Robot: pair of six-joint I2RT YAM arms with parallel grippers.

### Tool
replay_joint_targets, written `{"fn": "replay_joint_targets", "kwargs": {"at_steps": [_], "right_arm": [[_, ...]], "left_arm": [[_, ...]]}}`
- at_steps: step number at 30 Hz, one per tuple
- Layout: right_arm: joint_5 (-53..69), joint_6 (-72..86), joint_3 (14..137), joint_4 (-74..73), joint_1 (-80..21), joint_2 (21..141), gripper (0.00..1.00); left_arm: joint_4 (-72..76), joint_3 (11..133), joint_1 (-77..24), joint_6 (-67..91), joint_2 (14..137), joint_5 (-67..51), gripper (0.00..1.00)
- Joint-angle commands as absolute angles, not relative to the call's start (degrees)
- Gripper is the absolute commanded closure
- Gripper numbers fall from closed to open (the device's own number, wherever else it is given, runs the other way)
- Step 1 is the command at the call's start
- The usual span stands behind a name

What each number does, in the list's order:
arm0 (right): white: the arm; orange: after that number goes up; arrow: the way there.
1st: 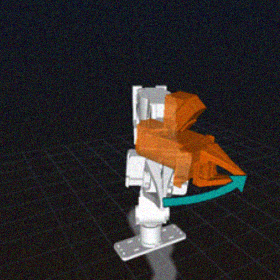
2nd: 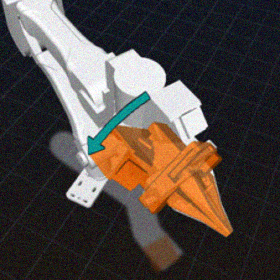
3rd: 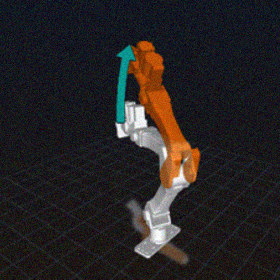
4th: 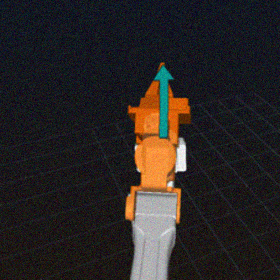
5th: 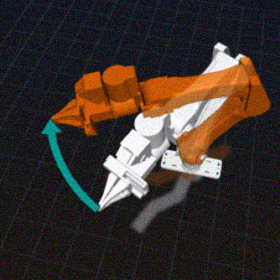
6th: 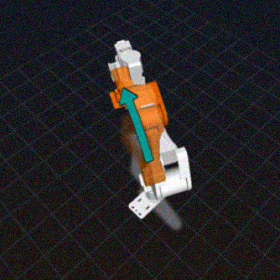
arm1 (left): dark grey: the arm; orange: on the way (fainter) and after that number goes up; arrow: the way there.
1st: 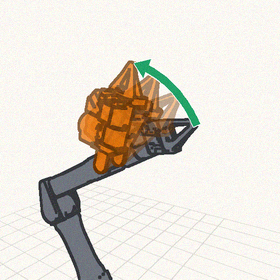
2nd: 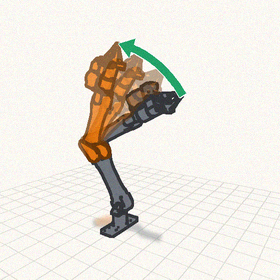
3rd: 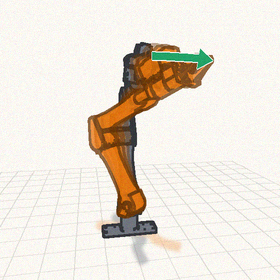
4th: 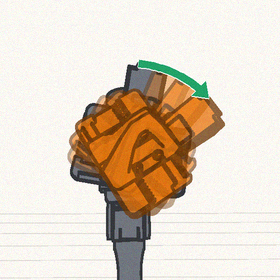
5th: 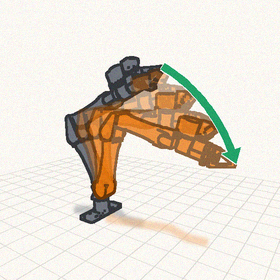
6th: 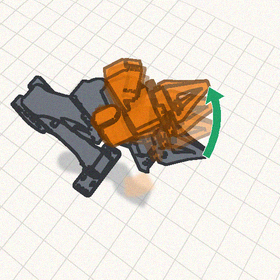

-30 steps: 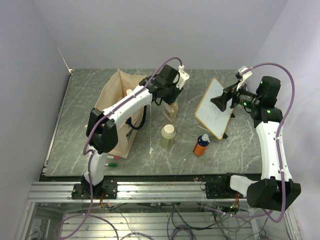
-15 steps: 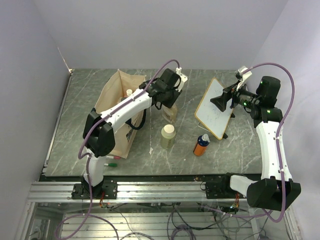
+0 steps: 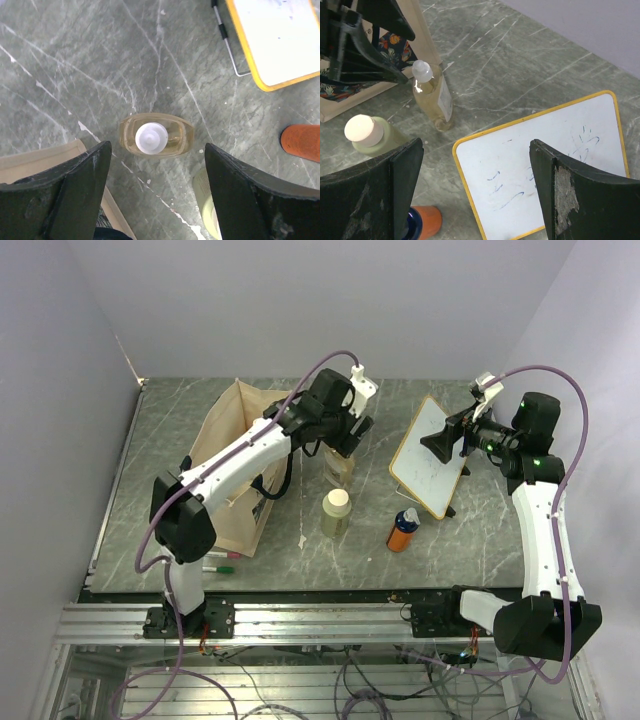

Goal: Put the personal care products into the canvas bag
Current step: Pick up the care product from the center of the board.

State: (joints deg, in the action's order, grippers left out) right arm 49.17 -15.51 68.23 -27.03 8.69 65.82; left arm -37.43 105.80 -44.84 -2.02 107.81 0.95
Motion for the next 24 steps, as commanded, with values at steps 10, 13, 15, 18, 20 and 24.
{"fn": "replay_joint_targets", "kwargs": {"at_steps": [10,13,15,18,20,24], "right_arm": [[49.95,-16.91,68.03,-26.4,9.29,66.37,0.12],[49.84,-17.12,67.86,-26.48,9.32,66.27,0.12],[49.81,-17.21,67.71,-26.48,9.32,66.3,0.12],[49.83,-17.31,67.6,-26.54,9.32,66.27,0.12],[49.76,-17.52,67.57,-26.69,9.32,66.2,0.12],[49.81,-17.75,67.41,-26.72,9.32,66.2,0.12]], "left_arm": [[-37.49,107.37,-40.9,-23.94,107.51,-17.06,0.13],[-37.74,107.76,-38.28,-28.37,108.82,-21.82,0.13],[-39.46,108.89,-37.28,-32.06,110.29,-26.14,0.13],[-43.0,111.18,-36.85,-37.31,112.78,-30.36,0.12],[-45.43,112.47,-36.53,-39.92,114.38,-33.43,0.12],[-47.89,114.5,-36.39,-44.06,117.15,-35.75,0.11]]}}
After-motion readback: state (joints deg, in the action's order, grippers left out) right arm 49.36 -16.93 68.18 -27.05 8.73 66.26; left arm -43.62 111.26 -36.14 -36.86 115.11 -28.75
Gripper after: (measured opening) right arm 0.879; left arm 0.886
